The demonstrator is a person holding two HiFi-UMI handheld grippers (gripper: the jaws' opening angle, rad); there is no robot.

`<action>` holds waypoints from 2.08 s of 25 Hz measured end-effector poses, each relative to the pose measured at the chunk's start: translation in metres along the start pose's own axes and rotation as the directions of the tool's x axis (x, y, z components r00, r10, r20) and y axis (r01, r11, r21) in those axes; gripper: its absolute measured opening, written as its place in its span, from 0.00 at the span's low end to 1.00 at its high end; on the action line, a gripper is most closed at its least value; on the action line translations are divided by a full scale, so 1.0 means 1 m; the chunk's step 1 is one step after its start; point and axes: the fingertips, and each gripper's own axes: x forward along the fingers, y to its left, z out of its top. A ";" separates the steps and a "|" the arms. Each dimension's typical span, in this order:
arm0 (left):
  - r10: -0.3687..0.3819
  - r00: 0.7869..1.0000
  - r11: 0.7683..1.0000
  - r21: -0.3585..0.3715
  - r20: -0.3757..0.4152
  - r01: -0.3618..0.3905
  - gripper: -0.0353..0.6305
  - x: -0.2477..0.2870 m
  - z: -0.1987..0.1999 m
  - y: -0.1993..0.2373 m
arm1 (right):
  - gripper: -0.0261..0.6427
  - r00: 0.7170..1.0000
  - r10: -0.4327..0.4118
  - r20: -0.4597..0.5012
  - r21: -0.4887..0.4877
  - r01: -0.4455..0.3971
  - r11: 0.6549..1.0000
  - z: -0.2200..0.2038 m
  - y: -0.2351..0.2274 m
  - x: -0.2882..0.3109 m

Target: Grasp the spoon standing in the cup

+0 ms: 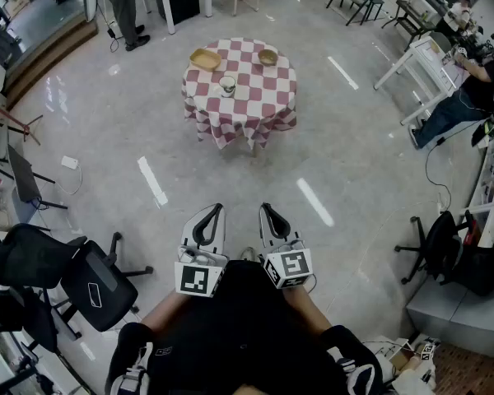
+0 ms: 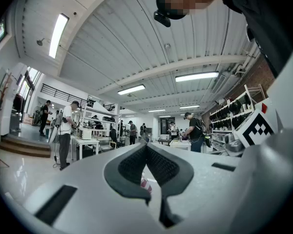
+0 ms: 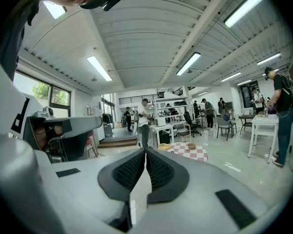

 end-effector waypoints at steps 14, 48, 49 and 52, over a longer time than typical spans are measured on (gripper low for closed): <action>0.038 0.999 0.999 0.006 -0.006 -0.038 0.06 0.004 0.002 -0.022 | 0.08 0.999 0.032 0.022 0.029 -0.032 0.999 0.002 -0.018 -0.017; 0.083 0.996 0.994 -0.071 -0.042 -0.086 0.06 0.209 -0.005 0.177 | 0.08 0.994 0.071 -0.078 -0.091 -0.078 0.993 0.036 -0.086 0.265; 0.079 0.996 0.994 -0.072 -0.044 -0.082 0.06 0.215 -0.006 0.187 | 0.08 0.994 0.073 -0.080 -0.100 -0.081 0.992 0.037 -0.085 0.278; 0.073 0.996 0.996 -0.057 -0.042 -0.075 0.06 0.233 -0.006 0.208 | 0.08 0.993 0.072 -0.095 -0.138 -0.084 0.987 0.038 -0.085 0.310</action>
